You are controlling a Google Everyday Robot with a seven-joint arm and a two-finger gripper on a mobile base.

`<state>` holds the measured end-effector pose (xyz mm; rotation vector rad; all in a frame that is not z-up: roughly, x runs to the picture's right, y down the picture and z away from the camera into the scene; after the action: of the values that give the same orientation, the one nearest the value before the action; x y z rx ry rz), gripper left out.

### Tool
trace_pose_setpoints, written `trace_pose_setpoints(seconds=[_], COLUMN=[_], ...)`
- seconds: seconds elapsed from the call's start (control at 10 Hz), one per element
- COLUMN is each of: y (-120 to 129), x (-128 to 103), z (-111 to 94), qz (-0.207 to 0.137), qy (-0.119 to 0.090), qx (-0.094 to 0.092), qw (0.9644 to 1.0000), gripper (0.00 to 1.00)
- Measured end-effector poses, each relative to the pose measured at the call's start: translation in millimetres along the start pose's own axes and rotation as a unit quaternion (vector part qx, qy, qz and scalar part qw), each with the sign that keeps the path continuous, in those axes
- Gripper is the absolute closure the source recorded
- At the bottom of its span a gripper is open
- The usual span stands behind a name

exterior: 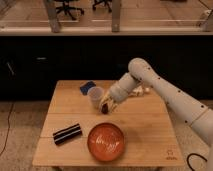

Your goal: Place the pepper in the ceramic cup

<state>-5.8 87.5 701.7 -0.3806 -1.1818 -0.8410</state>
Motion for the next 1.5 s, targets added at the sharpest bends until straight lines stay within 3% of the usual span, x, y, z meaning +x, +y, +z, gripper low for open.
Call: trace_pose_setpoints(seconds=[0.7,1.5], y=[-24,-50], x=[3,-2], z=[13,13], qz=[0.028,0.051], qy=[-0.045,-0.091], qx=[0.026,0.061], qw=[0.9982,0.9927], gripper=[1.0,1.0])
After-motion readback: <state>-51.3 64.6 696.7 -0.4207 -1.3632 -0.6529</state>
